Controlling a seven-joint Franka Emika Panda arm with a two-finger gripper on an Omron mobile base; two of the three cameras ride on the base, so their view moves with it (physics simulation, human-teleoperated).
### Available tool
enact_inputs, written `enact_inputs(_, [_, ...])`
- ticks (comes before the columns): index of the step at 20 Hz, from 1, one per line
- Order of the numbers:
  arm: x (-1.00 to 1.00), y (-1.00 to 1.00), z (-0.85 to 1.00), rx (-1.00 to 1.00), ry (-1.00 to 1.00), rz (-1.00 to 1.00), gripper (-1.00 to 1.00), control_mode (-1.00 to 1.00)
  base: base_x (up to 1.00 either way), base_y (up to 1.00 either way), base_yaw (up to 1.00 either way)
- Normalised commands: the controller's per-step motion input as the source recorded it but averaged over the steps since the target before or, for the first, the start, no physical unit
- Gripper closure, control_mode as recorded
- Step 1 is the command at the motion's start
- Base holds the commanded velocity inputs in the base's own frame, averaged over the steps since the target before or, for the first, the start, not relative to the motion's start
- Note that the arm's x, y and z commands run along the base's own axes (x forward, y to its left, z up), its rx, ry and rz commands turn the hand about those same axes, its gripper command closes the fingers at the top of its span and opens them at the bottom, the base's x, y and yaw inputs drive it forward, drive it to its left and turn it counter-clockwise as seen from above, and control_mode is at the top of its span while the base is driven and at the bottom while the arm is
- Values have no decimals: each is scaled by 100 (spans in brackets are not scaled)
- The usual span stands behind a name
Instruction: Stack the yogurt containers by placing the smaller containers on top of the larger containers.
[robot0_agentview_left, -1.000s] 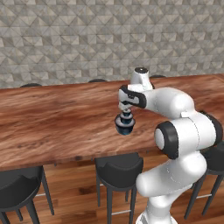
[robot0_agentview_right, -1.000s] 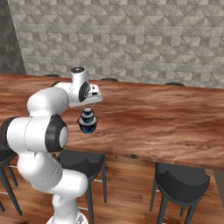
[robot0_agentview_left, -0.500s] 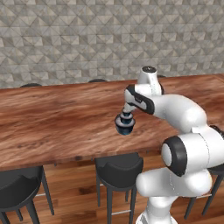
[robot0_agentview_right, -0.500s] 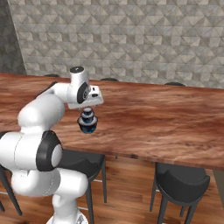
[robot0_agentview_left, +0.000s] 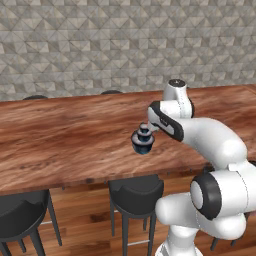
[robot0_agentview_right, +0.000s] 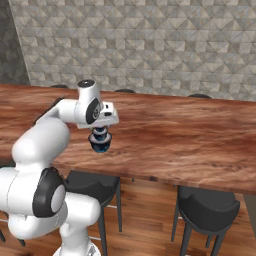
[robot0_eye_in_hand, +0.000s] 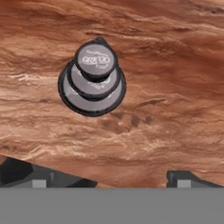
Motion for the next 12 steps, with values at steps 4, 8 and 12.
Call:
enact_inputs(4, [-30, -7, 1, 0, 0, -3, -100, -100, 0, 0, 0])
enact_inputs(8, [-35, -9, 6, 0, 0, -2, -100, -100, 0, 0, 0])
enact_inputs(12, [-39, -10, 3, 0, 0, -2, -100, -100, 0, 0, 0])
